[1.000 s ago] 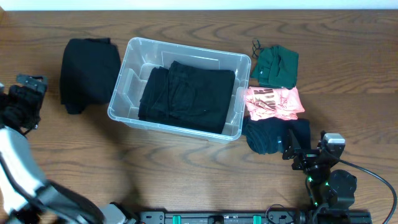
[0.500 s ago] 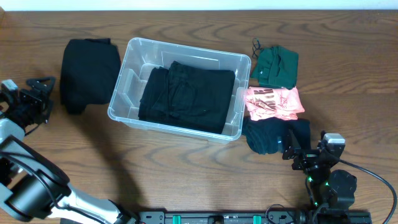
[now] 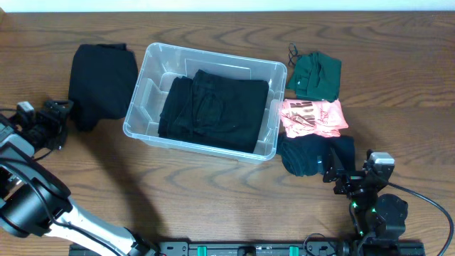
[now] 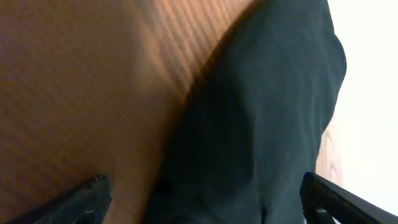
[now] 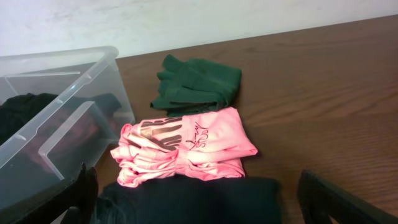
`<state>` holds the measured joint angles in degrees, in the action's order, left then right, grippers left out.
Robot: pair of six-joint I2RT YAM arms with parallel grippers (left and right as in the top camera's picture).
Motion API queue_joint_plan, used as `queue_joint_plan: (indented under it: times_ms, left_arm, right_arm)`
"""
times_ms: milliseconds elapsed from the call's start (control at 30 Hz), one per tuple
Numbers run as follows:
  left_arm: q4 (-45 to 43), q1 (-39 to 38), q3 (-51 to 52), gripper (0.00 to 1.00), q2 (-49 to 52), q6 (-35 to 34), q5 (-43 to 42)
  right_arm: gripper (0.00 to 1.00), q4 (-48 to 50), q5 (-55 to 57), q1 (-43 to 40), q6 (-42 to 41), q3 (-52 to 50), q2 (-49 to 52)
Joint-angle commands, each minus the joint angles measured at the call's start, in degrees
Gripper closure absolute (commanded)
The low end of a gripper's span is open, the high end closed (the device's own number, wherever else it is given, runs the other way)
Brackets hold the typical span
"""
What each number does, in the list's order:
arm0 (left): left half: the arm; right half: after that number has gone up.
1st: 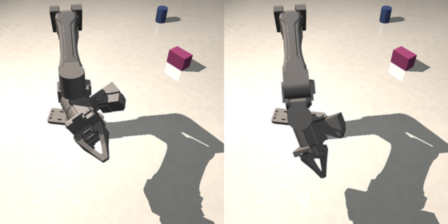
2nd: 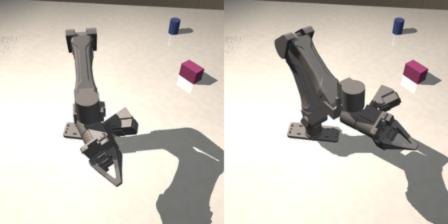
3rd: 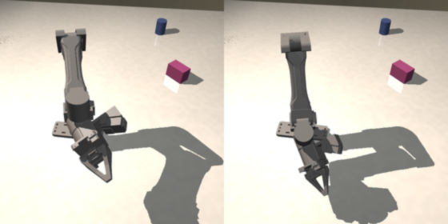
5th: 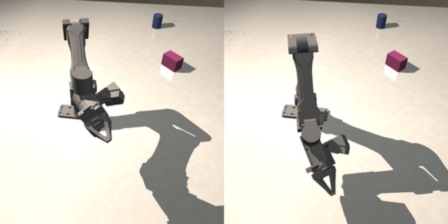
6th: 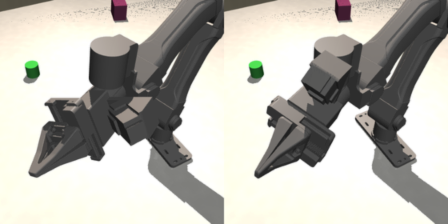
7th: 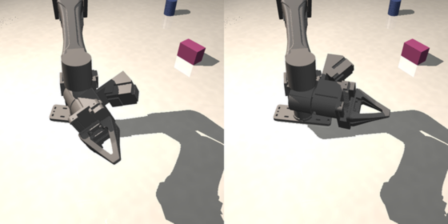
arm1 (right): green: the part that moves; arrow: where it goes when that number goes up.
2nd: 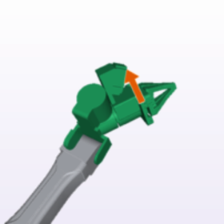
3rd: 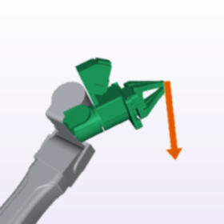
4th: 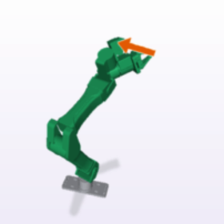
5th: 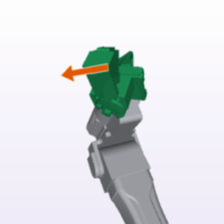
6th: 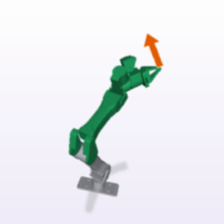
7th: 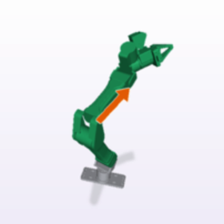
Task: Pack container
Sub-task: 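Move the left gripper back to the black shirt and grasp it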
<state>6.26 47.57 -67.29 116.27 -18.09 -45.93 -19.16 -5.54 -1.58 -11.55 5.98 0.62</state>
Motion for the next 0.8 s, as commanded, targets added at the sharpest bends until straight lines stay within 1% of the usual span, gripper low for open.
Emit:
queue_joint_plan:
  times_ms: [0, 333, 367, 467, 533, 600, 633, 767]
  left_arm:
    - [-0.48, -2.93, -0.33, 0.02, 2.78, 1.55, 1.64]
    - [-4.15, -10.82, -0.33, 0.01, 3.58, 0.72, 2.45]
    - [-4.2, -11.32, -0.33, 0.04, 3.58, -0.61, 3.91]
    - [-4.04, -11.89, -0.33, 0.32, 3.58, -2.84, 6.21]
    - [-4.22, -11.85, -0.33, 0.42, 3.58, -3.3, 6.19]
    - [-4.24, -11.76, -0.33, 0.46, 3.58, -3.28, 6.19]
    - [-4.22, -11.76, -0.33, 0.5, 3.58, -3.21, 6.16]
    - [-3.96, -11.76, -0.33, 0.75, 3.58, -3.1, 4.9]
  right_arm:
    - [0.01, -0.11, 0.15, 0.81, -0.42, -0.09, -0.28]
    - [0.01, -0.13, 0.15, 0.81, -0.42, -0.09, -0.28]
    - [0.01, -0.13, 0.15, 0.81, -0.42, -0.09, -0.28]
    - [0.01, -0.13, 0.15, 0.81, -0.39, -0.09, -0.28]
    - [0.01, -0.13, 0.15, 0.81, -0.42, -0.09, -0.28]
    - [0.01, -0.13, 0.15, 0.81, -0.42, -0.09, -0.28]
    - [0.01, -0.13, 0.15, 0.81, -0.42, -0.09, -0.28]
    - [0.01, -0.13, 0.15, 0.81, -0.42, -0.09, -0.28]
